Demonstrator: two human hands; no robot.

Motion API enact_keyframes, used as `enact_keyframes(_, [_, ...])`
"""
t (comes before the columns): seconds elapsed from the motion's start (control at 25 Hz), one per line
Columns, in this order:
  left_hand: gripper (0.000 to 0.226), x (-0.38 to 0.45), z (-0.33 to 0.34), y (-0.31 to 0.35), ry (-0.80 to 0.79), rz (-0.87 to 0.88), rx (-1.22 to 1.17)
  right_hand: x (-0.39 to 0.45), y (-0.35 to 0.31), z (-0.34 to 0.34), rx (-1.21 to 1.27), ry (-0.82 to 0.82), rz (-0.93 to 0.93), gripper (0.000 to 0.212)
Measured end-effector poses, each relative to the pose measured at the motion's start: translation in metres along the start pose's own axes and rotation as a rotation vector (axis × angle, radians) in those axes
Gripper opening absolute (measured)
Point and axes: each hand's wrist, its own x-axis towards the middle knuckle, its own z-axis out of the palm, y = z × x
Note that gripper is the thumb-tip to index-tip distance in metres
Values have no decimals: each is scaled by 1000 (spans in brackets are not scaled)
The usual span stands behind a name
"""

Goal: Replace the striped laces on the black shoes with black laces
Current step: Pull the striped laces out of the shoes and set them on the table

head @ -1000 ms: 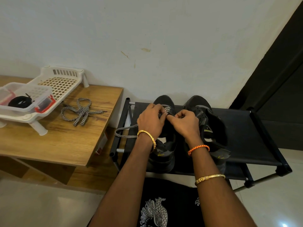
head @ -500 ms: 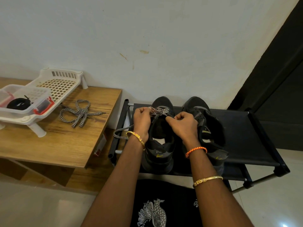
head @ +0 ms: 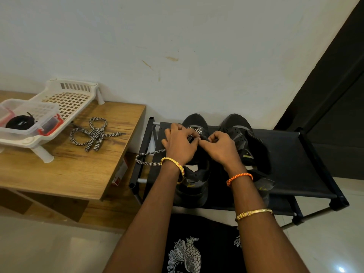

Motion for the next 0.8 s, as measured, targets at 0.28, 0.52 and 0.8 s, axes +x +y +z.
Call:
enact_keyframes(0.28, [7,0,-12,5,231,-157,-543,-1,0,2,43,100,60,21])
enact_keyframes(0.52, [13,0,-29,6,277,-389,-1157,-1,0,2,65,85,80,25])
enact_keyframes(0.8, [20,-5,-4,10,-20,-15,177,0,2,-1,-38,18,4,23])
